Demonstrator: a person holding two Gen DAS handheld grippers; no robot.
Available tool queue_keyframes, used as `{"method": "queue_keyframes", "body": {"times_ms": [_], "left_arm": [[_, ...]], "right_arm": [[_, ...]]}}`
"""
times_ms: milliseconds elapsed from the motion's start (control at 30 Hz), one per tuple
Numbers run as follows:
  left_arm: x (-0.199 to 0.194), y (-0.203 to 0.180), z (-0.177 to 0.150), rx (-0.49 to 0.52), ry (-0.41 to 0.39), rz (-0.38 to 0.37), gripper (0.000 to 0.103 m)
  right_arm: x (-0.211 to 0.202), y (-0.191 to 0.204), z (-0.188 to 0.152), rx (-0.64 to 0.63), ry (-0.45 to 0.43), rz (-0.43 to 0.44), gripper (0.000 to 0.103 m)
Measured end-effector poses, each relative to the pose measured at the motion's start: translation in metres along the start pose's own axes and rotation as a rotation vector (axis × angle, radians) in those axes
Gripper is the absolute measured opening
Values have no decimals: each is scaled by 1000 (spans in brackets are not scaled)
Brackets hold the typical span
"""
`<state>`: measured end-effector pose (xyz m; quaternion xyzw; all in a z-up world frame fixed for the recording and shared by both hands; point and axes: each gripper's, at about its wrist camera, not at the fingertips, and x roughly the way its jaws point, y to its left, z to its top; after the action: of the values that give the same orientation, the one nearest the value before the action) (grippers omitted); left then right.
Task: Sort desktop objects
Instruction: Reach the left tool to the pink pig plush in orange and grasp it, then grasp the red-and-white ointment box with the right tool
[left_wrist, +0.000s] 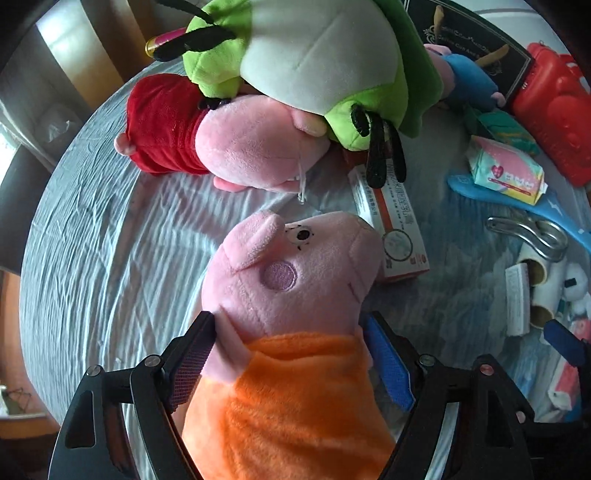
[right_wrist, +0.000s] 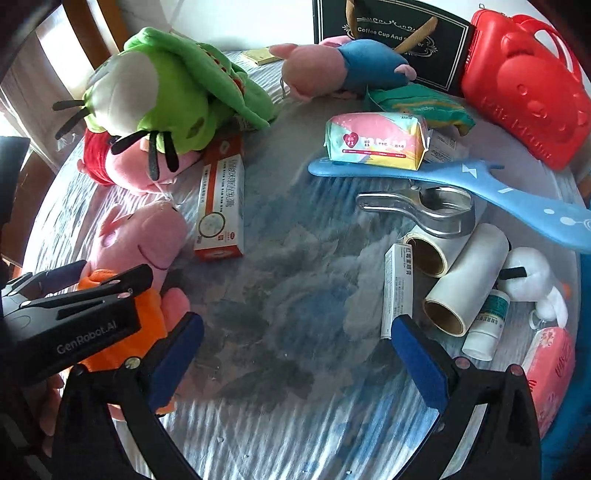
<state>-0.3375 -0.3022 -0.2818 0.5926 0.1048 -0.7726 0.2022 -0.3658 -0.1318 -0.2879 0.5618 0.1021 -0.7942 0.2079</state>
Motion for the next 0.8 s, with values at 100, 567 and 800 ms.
{"method": "queue_keyframes", "body": {"times_ms": [100,567,800], "left_arm": [[12,-4,4,18,16,23,87],[-11,50,24,-60,-92,15,67],[3,51,26,-63,-70,18,78]], "right_arm": [[10,-8,12,15,22,-8,103],[42,47,67,-114,5,72,103],[73,67,85,-156,61,32,74]]}}
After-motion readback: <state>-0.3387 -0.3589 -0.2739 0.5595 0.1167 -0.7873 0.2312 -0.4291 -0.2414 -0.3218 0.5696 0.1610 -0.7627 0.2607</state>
